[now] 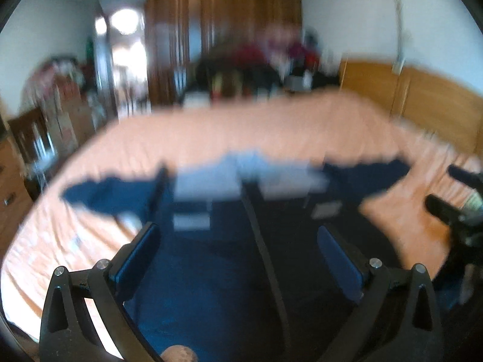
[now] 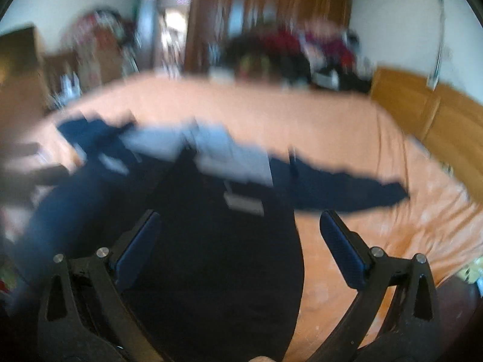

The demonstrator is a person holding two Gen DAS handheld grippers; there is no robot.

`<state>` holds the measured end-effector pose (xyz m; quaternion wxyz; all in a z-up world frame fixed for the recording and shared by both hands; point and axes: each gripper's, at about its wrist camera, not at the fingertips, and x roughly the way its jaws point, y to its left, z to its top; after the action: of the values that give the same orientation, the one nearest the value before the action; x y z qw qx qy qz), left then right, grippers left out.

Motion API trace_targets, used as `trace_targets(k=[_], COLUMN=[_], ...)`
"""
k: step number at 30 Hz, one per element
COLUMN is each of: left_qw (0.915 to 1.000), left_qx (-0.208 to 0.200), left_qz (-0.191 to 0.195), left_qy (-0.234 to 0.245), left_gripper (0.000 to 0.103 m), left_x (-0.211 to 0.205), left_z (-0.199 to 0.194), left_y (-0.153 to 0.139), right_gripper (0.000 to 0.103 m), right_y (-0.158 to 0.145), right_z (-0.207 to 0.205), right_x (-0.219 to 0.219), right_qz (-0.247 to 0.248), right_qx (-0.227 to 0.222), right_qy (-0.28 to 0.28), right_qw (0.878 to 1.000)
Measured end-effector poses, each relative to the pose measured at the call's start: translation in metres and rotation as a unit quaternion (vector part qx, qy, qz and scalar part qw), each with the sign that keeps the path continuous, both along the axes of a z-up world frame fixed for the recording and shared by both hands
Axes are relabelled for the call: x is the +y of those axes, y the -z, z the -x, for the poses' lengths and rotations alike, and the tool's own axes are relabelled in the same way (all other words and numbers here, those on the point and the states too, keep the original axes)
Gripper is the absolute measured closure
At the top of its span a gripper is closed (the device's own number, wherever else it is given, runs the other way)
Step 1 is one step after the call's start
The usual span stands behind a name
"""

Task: Fold small clothes
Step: 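Raise both tools and aim them over the spread navy-and-grey jacket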

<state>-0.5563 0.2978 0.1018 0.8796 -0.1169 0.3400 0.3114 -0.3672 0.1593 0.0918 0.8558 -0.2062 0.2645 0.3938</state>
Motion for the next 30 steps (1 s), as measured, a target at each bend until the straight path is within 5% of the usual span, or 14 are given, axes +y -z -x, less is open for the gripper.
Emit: trace_targets(k=[5, 12, 19, 22, 26, 29, 30], left_qw=[0.9865, 0.9864, 0.9842, 0.9822, 0.9859, 0.9911, 0.9919], left_qx=[0.114, 0.108, 0.115, 0.110, 0.095, 0.077, 0.072], left_qz=[0.093, 0.096, 0.109, 0.114, 0.093, 0.072, 0.073], left_qy=[-0.072, -0.080, -0.079, -0.101, -0.102, -0.081, -0.075], left_gripper=[0.003, 0.000, 0.000, 0.000, 0.001, 0.001, 0.001], left_x=[0.071, 0.069, 0.069, 0.071, 0.069, 0.063, 0.063], left_z=[-0.033, -0.030, -0.026, -0.027, -0.049, -0.076, -0.084], left_y=[0.112, 0.139, 0.129, 0.122, 0.105, 0.088, 0.084], right_gripper=[0.000, 0.000, 0.000, 0.000, 0.000, 0.000, 0.000], right_y=[0.114, 0.134, 0.095, 0.056, 0.024, 0.029, 0.036], right_z=[-0.056, -0.070, -0.091, -0.146, -0.263, -0.352, -0.392], right_x=[0.016, -0.025, -0.042, -0.069, -0.104, -0.133, -0.152], right_qz=[0.125, 0.040, 0.080, 0.035, 0.022, -0.019, -0.049], right_qx=[0.101, 0.209, 0.240, 0.231, 0.147, 0.208, 0.243], right_qy=[0.038, 0.045, -0.033, -0.013, 0.099, 0.154, 0.183], right_qw=[0.986, 0.976, 0.967, 0.972, 0.984, 0.966, 0.951])
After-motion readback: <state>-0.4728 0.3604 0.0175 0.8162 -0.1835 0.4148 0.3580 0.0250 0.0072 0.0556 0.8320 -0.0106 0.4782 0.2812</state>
